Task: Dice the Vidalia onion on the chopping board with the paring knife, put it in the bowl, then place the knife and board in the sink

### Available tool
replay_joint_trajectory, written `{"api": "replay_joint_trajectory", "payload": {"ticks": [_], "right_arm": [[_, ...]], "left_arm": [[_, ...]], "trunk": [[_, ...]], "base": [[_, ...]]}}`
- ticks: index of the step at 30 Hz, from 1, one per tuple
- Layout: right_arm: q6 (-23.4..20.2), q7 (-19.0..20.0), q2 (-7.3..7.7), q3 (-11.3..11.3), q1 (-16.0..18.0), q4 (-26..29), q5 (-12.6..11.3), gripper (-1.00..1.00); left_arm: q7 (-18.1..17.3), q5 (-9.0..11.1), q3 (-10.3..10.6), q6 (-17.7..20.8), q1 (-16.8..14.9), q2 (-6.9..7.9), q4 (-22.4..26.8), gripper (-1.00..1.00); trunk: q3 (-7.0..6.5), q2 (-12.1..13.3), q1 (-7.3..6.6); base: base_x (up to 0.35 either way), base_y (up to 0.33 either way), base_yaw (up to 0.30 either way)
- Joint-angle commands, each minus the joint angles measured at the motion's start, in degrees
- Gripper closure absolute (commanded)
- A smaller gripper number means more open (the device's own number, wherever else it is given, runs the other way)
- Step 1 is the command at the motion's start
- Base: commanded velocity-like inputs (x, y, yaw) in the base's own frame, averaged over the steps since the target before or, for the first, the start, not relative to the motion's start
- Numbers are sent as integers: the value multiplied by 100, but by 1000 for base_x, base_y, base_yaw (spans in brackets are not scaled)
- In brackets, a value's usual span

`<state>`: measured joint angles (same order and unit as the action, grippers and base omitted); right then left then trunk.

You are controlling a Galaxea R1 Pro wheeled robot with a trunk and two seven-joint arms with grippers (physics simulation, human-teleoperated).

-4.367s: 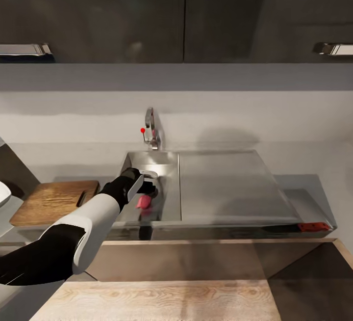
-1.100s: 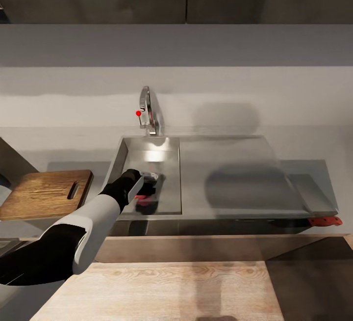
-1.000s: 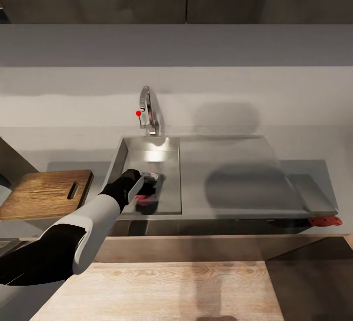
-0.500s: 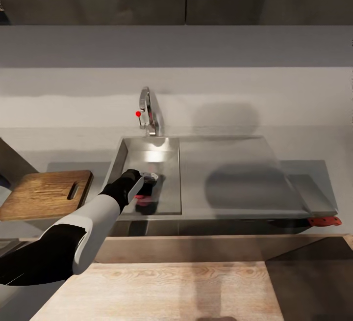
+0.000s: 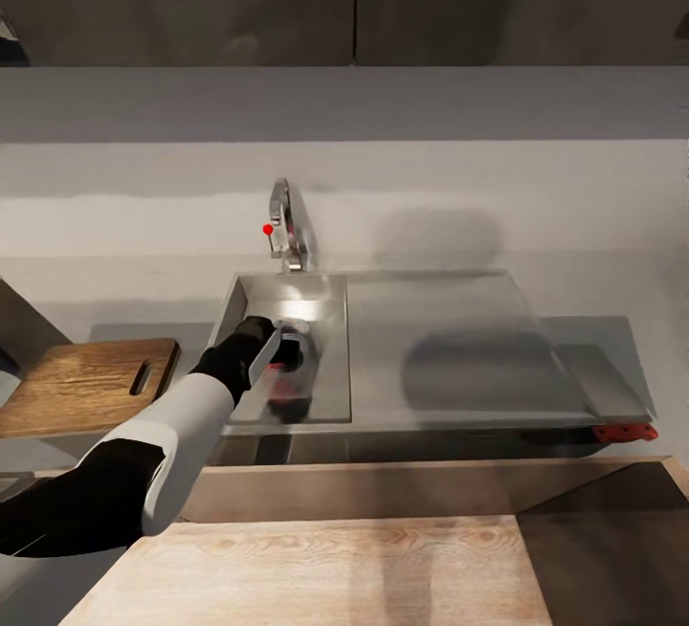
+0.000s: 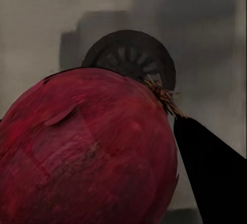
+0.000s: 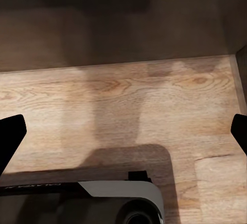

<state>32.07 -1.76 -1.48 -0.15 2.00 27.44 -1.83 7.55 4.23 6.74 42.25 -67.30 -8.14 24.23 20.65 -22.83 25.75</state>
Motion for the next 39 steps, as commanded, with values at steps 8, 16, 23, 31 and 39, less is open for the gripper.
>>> {"api": "replay_joint_trajectory", "payload": {"ticks": [8,16,23,31,39], "right_arm": [[16,-1,-1,-3,3,-1,-17,-100],[10,0,-1,-3,3,-1,-12,-100],[13,5,-7,-6,3,-1,-11,-100],[26,1,-10,-5,3,-1,-11,-100],[-2,-2,-4,-8,3,-1,-11,-100]], "left_arm": [[37,52,30,114,32,30,788,100],[31,56,29,668,959,38,2852,100],[11,53,44,1038,2269,93,5115,100],[1,52,76,1184,2738,111,6074,100],[1,52,156,1283,2748,111,6111,100]], "trunk": [[-64,-9,3],[-137,-9,3],[-200,-9,3],[-274,-9,3],[-310,-9,3]], "base": [[0,0,0],[0,0,0],[0,0,0],[-61,46,16],[-246,200,76]]}}
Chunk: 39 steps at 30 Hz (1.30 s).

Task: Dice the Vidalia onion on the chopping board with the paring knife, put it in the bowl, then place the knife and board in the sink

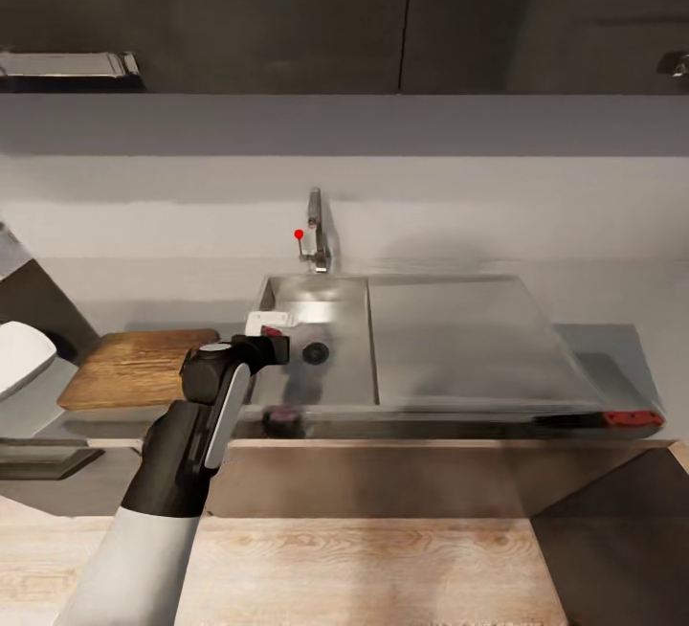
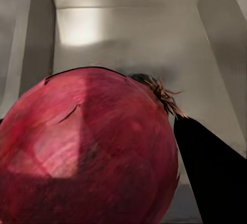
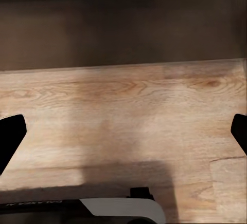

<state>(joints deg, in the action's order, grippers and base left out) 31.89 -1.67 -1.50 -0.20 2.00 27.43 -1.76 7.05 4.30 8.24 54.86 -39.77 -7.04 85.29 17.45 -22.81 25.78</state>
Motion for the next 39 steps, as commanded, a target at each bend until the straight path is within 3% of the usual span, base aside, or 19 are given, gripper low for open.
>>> {"api": "replay_joint_trajectory", "payload": {"ticks": [1,25,39], "right_arm": [[10,-11,-3,-5,2,0,-17,-100],[-5,-9,-5,-6,2,0,-17,-100],[-7,-9,-7,-6,2,-3,-17,-100]], "left_arm": [[51,45,4,24,-5,1,11,100],[51,45,6,34,-5,1,127,100],[51,45,2,40,-5,1,125,100]], "trunk": [[10,-11,0],[9,-11,0],[9,-11,0]], "base": [[-245,232,9],[6,308,1],[-160,233,0]]}}
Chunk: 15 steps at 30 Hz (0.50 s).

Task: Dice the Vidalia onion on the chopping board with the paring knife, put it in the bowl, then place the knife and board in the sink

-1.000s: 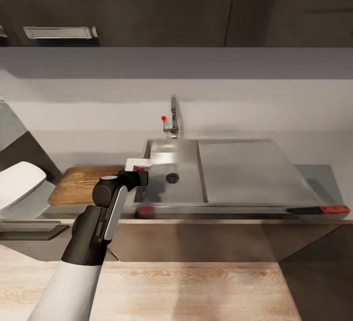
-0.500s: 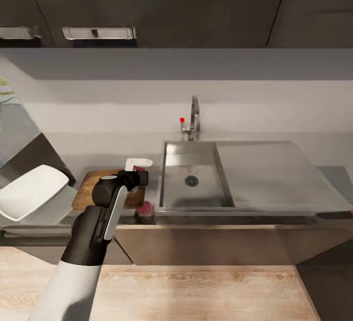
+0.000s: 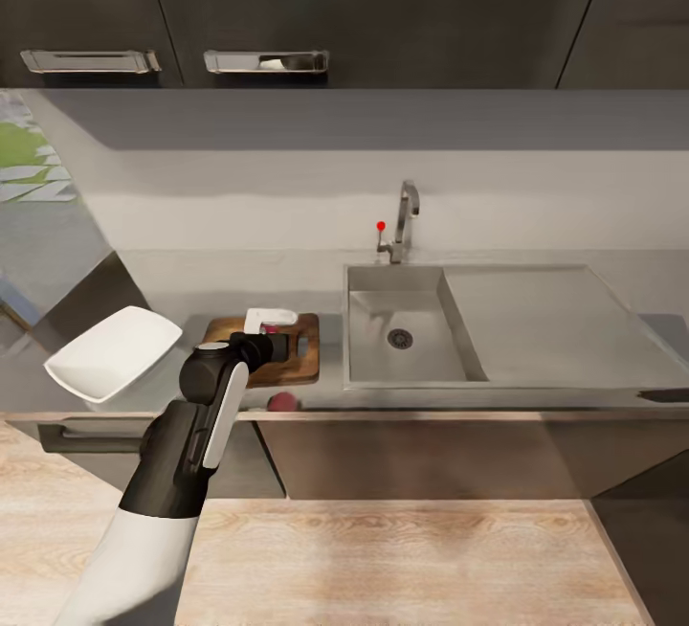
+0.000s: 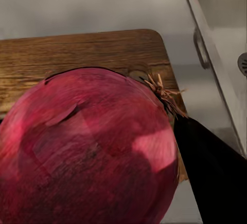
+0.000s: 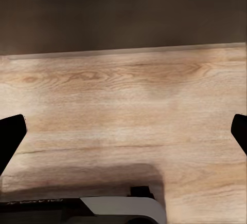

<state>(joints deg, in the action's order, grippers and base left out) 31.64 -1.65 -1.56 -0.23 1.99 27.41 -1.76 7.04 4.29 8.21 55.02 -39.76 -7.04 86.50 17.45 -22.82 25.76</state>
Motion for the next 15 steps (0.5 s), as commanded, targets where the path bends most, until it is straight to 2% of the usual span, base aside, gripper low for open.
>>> {"api": "replay_joint_trajectory", "payload": {"ticks": [1,10,15], "right_arm": [[17,-10,-2,-4,3,0,-17,-100],[17,-10,-2,-4,3,0,-17,-100],[17,-10,-2,-4,3,-1,-17,-100]], "left_arm": [[51,46,5,52,-5,0,1,100],[51,46,5,104,-5,0,-16,100],[51,46,5,105,-5,0,-17,100]], "trunk": [[10,-10,3],[10,-10,3],[10,-10,3]], "base": [[70,114,0],[22,32,0],[133,27,0]]}}
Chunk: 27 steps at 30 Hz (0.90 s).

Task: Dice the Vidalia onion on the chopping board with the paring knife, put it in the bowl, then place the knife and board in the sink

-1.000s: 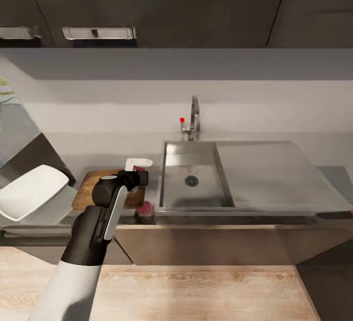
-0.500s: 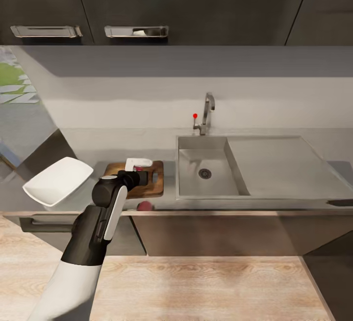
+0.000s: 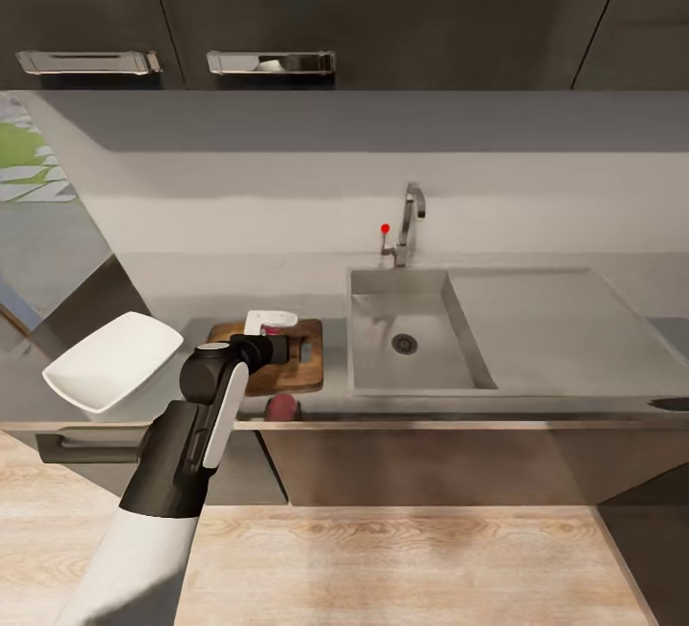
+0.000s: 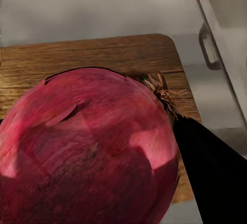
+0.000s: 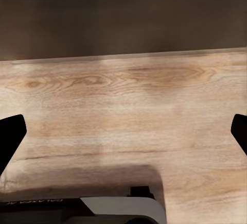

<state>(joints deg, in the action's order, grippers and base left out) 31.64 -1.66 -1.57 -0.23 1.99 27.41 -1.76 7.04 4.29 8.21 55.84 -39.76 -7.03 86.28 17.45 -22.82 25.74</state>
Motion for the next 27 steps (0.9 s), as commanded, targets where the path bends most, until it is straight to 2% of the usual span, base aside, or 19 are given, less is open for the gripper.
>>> {"api": "replay_joint_trajectory", "payload": {"ticks": [1,8,27], "right_arm": [[17,-10,-1,-3,3,-3,-17,-100],[17,-10,-1,-3,3,-2,-17,-100],[39,-10,-1,-3,3,1,-17,-100]], "left_arm": [[52,46,5,23,-5,2,4,100],[52,46,5,23,-5,56,11,100],[52,46,14,23,-5,62,-6,100]], "trunk": [[10,-10,4],[10,-10,4],[10,-10,4]], "base": [[103,30,0],[27,60,0],[0,22,0]]}}
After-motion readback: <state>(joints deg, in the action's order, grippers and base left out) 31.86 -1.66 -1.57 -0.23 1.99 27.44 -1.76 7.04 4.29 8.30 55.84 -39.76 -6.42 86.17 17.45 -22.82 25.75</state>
